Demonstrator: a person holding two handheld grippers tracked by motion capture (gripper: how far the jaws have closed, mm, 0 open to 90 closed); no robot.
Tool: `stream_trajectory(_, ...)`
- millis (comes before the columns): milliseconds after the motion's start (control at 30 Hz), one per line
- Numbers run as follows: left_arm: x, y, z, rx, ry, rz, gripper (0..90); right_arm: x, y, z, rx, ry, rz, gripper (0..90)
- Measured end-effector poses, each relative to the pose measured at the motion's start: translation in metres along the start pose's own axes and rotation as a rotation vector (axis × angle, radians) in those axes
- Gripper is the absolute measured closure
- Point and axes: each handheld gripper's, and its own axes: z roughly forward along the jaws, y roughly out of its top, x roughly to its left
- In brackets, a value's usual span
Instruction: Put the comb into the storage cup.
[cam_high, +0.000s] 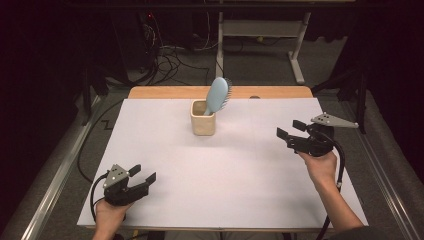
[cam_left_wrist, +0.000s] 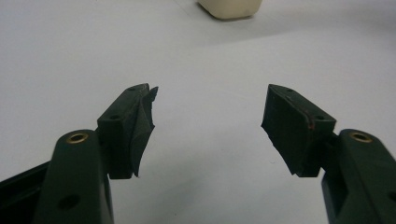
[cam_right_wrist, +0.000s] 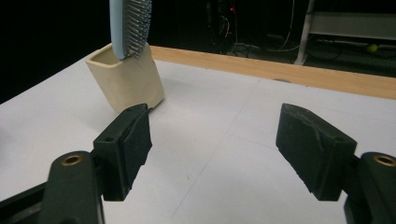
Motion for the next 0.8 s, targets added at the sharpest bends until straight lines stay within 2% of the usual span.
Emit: stream_trajectory(800, 0.000, 0.000, 0.000, 0.000, 0.000, -0.005, 34.1, -0.006, -0.011, -0.017, -0.034, -0.001, 0.024, 27.1)
